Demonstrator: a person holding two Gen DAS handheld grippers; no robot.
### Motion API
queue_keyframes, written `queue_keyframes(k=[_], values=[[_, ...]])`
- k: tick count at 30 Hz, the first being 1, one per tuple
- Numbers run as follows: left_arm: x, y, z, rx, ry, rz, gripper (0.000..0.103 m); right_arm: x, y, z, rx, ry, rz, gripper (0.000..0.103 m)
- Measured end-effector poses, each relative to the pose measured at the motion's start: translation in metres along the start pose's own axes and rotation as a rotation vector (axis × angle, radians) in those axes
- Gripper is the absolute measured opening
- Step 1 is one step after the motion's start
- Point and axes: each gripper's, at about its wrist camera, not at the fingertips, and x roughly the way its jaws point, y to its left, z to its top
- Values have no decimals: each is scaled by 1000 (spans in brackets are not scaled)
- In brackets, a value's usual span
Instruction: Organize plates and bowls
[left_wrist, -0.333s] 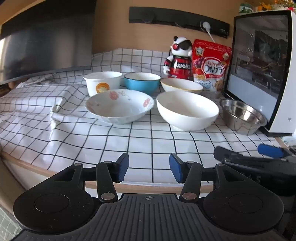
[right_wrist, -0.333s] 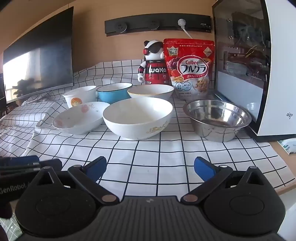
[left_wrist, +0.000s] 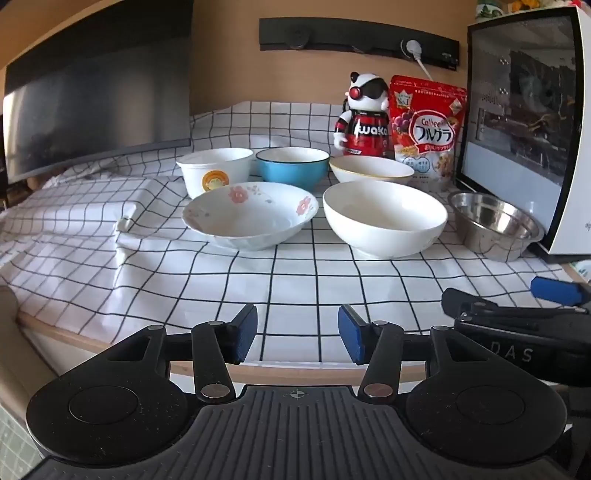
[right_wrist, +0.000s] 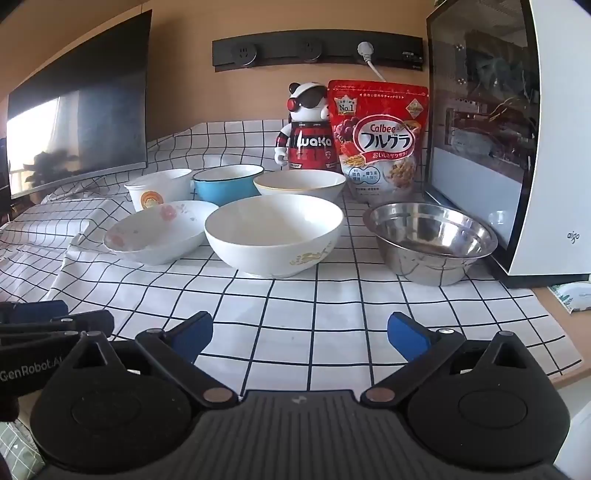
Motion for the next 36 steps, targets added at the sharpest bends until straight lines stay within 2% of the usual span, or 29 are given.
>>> queue_keyframes(k=[36], values=[[-12, 6, -5, -26, 2, 15, 54, -11, 6, -5, -19, 2, 12, 101]])
